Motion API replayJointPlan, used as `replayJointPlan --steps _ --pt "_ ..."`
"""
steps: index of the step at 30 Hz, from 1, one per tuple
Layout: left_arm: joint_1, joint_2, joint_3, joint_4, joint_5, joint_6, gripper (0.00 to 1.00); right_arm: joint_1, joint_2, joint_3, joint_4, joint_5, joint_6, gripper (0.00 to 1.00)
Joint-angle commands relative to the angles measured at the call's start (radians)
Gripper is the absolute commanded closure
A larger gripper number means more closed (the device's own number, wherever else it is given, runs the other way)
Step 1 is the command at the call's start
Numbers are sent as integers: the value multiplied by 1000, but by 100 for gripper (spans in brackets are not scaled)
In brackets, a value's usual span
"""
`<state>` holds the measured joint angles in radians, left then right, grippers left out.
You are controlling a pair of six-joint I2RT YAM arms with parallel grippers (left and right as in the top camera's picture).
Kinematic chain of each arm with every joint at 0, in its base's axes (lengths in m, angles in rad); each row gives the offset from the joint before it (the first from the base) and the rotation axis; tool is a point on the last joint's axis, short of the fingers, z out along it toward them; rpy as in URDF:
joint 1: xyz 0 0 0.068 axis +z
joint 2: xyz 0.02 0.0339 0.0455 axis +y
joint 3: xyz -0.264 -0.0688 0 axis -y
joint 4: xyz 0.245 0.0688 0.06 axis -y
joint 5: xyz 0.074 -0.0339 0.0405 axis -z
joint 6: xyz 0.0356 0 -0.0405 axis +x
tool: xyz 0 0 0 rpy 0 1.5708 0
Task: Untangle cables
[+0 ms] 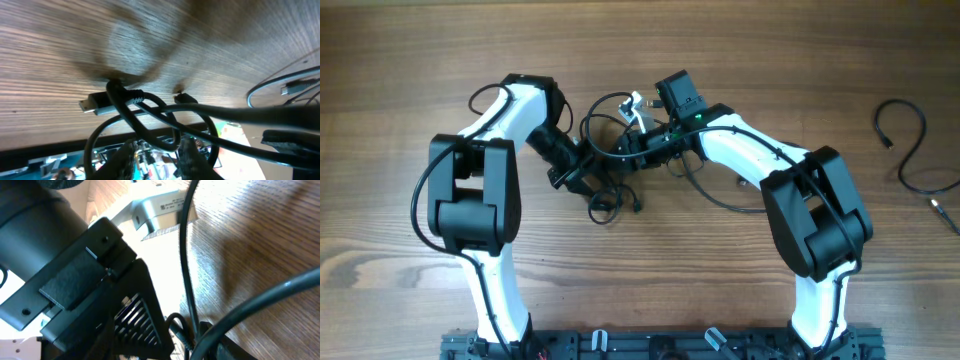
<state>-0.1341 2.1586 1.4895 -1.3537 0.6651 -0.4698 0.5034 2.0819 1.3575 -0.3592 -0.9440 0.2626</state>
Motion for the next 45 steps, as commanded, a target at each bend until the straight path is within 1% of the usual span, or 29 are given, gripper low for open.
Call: replayJointPlan --steps 1,2,6,12,16,26,28,29,30,31,32,34,36,37,38,41,45 --pt "-9 7 -1 5 -26 -10 79 7 20 8 6 -8 -24 44" --pt "-9 7 -1 8 -31 -10 81 6 20 8 6 3 -23 44" --pt "-9 7 -1 11 -68 -10 82 7 20 8 5 54 -10 44" --pt "-10 7 -1 19 -84 -10 77 7 20 8 5 53 2 44" --pt "-10 7 -1 31 -89 -10 71 7 20 8 6 54 2 44" --pt "-10 7 -1 45 -125 -11 71 7 20 8 6 54 2 44" --pt "-10 7 -1 53 -125 -11 74 7 20 8 6 54 2 44" --pt "-10 7 -1 57 -125 -10 78 7 20 8 6 54 2 44" --pt "-10 7 -1 60 -126 -10 83 6 20 8 6 54 2 44" --pt "-10 7 -1 63 -132 -10 91 6 20 8 6 58 1 44" --pt "-10 7 -1 65 -138 -10 96 3 20 8 6 64 -1 45" --pt "-10 7 -1 74 -176 -6 96 -5 20 8 4 77 0 51" --pt "-10 7 -1 95 -219 67 96 -27 20 8 -11 87 -1 57" --pt "-10 7 -1 103 -218 153 96 -44 20 8 -31 87 -1 59" --pt "-10 7 -1 102 -218 192 96 -57 20 8 -48 87 -1 60" --pt "-7 7 -1 111 -218 256 96 -98 20 8 -101 87 -2 60" --pt "3 7 -1 197 -222 311 96 -132 1 9 -174 87 -35 59"
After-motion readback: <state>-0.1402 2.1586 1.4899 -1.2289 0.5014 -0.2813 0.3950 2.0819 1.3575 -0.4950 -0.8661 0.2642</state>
